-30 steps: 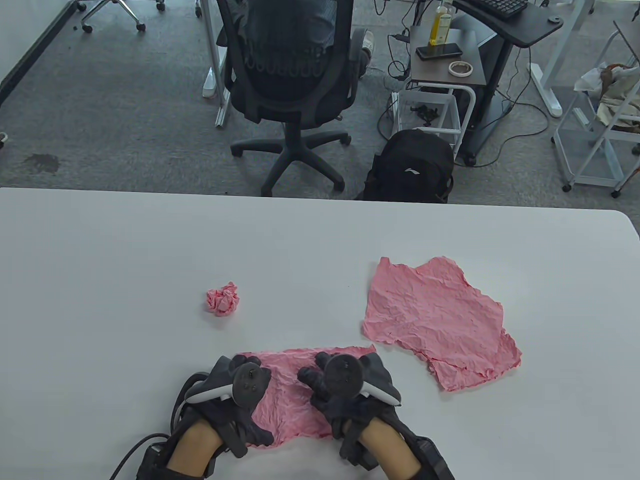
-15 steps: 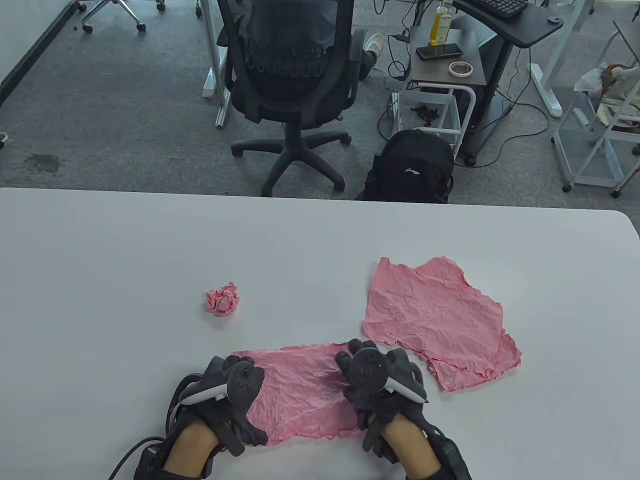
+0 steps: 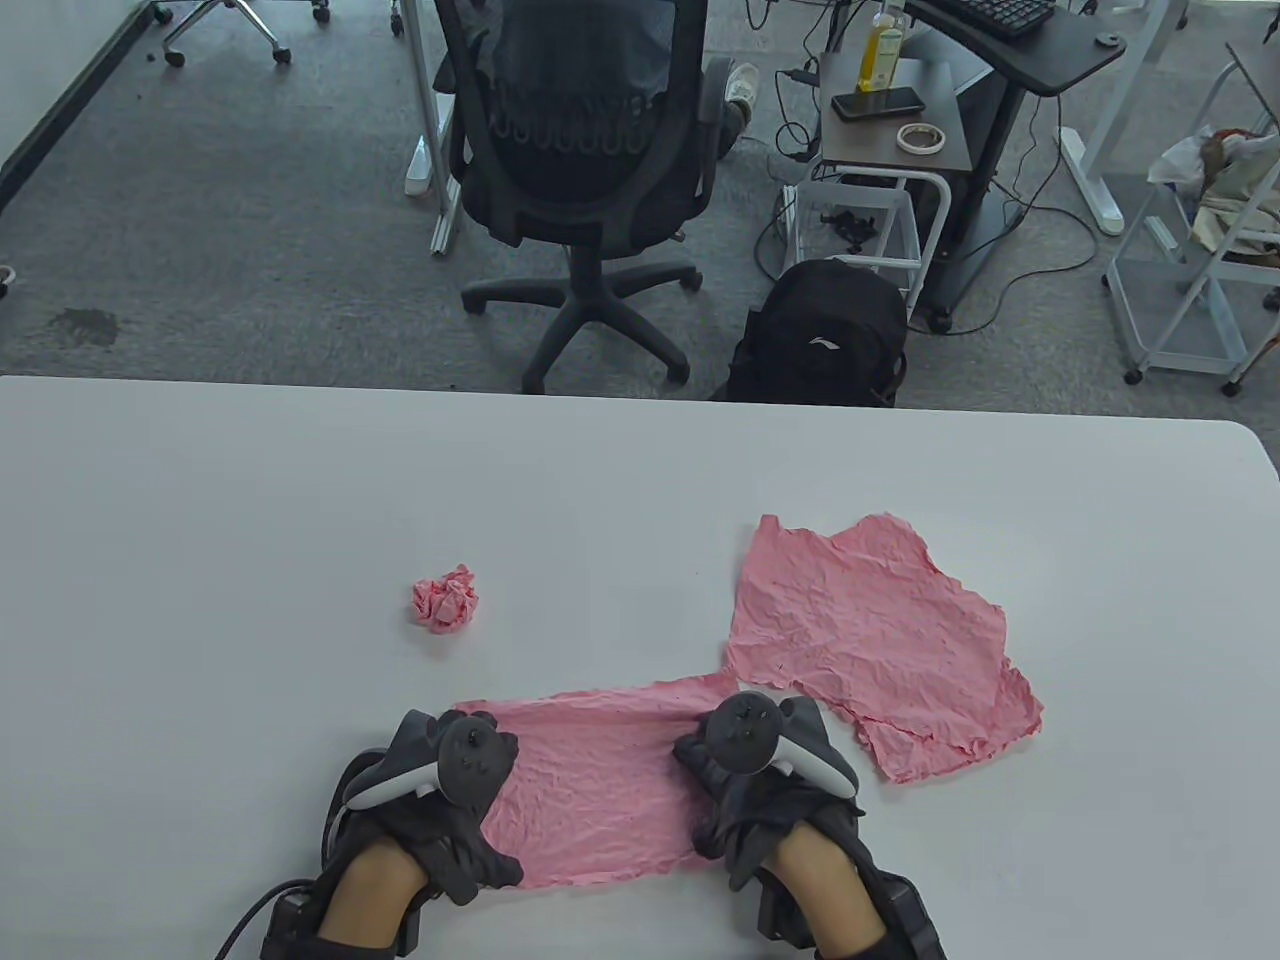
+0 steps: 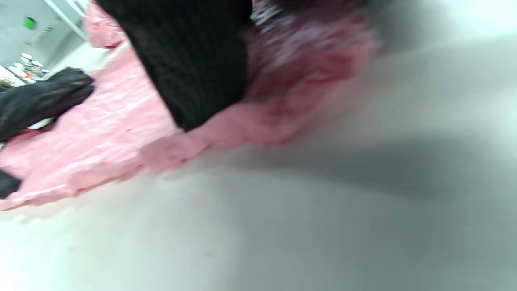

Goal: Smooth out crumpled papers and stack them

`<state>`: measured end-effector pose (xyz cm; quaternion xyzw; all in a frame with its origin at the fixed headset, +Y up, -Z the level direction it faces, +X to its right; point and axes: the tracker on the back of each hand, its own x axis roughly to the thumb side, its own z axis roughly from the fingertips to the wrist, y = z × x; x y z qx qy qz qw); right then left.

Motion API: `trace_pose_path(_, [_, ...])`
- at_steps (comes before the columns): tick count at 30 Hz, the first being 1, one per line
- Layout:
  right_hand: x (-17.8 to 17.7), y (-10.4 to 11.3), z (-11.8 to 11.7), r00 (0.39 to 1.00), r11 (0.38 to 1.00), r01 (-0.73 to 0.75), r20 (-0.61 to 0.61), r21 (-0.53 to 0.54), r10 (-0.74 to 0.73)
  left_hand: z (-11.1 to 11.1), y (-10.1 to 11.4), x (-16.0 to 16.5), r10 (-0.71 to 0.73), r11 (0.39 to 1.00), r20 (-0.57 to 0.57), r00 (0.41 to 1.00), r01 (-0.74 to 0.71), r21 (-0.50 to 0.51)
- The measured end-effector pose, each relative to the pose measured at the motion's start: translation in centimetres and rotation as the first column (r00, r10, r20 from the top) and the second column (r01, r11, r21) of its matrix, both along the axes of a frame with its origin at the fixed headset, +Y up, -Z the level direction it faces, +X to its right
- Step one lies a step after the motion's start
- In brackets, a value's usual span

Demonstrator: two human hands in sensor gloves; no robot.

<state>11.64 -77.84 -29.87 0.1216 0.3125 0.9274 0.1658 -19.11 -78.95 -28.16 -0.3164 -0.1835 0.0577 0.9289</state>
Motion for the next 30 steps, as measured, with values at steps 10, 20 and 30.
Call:
trace_pose_path(10, [-5.3,1.4,1.3,0.973,0.951,0.149,-0.213,0.270,-0.091,0.6,-0.2,2.0,0.024,0.999,0.114,0.993,-0.021,-0.029])
trace_pose_path(20, [1.7,-0.7,-0.8,0.989,0.996,0.087,0.117,0.027,-0.089,0.7,-0.3,1.7,0.039,0.999,0.106,0.994,-0.035,-0.033])
trace_pose_path(30, [-8.1,0.4,2.5,0.929,0.948,0.200,-0.354,0.246,-0.104,0.1,-0.2,0.7,0.033,0.999,0.043,0.999,-0.032,-0.025])
